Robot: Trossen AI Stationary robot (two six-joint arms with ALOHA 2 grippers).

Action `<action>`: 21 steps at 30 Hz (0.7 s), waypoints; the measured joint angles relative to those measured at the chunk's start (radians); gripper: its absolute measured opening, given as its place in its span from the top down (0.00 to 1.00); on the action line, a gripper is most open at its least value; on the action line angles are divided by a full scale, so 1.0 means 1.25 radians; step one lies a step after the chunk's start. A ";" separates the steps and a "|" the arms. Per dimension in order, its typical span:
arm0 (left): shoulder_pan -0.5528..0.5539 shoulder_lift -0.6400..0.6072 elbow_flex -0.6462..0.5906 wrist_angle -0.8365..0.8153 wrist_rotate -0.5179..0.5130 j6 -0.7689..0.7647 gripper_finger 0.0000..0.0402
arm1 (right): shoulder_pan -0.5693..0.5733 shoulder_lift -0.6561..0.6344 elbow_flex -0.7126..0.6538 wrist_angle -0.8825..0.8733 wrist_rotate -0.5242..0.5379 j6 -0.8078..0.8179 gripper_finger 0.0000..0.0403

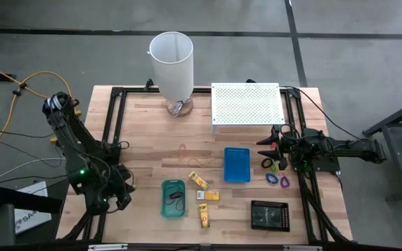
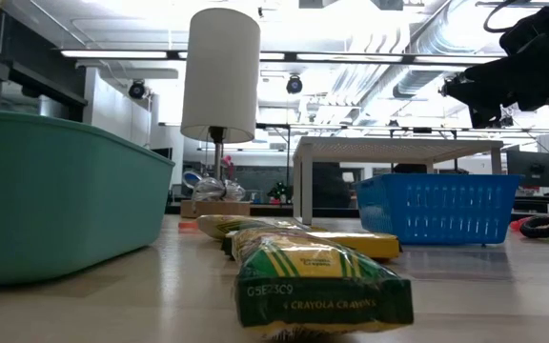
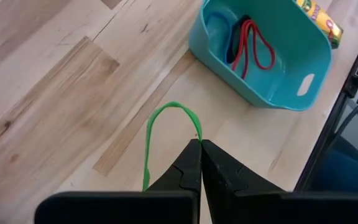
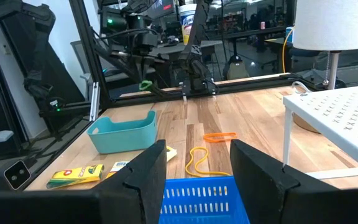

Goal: Pick & Place Office Desk Supplies
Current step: Put the green rubber band into the green bin

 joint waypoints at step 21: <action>0.388 0.077 0.000 0.289 0.181 0.515 1.00 | 0.000 0.000 0.000 0.000 0.000 0.000 0.59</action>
